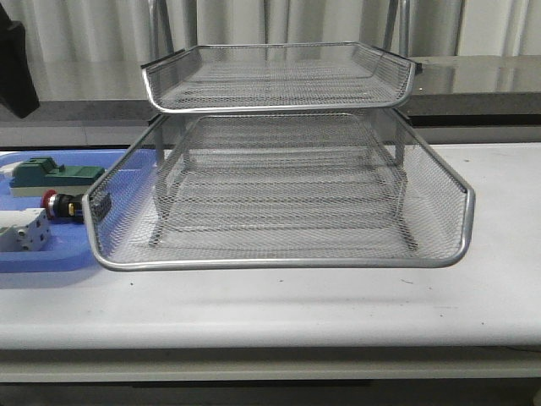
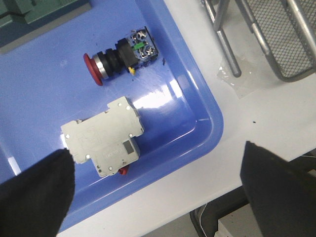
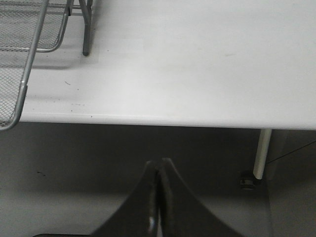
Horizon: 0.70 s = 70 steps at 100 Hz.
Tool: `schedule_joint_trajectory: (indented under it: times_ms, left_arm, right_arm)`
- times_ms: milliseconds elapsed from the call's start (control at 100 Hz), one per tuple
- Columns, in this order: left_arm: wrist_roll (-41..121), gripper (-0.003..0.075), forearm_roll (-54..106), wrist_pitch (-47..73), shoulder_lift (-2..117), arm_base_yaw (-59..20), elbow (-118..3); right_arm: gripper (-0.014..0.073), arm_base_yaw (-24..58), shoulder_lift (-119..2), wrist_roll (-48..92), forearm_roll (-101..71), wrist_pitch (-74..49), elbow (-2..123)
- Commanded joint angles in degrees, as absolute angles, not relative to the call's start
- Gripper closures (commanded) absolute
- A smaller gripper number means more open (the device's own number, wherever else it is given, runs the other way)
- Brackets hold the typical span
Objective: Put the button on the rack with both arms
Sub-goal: 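Lower the left gripper into the blue tray and grasp the red push button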
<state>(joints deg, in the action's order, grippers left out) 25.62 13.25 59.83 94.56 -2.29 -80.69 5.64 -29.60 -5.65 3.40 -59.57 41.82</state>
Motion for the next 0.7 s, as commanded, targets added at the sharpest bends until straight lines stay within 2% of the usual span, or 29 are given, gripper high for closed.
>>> schedule_joint_trajectory:
  times_ms: [0,180,440,690]
  left_arm:
    - [25.58,0.0105,15.06,58.63,92.36,-2.67,-82.63]
    - [26.14,0.0171,17.31,56.14,92.53,-2.67,-82.63]
    - [32.22,0.0172,16.96,51.95,95.19,-2.67,-84.42]
    - [39.54,0.0172,16.96,55.96,106.02,-2.67,-94.97]
  right_arm:
    - [0.0662,5.47,-29.95,-5.63,4.48,-56.59,43.72]
    - [0.0662,5.47,-29.95,-5.63,4.48,-56.59,43.72]
    - [0.0662,5.47,-29.95,-5.63,4.48,-56.59,43.72]
    - [0.0662,5.47,-29.95,-5.63,4.48,-56.59,43.72]
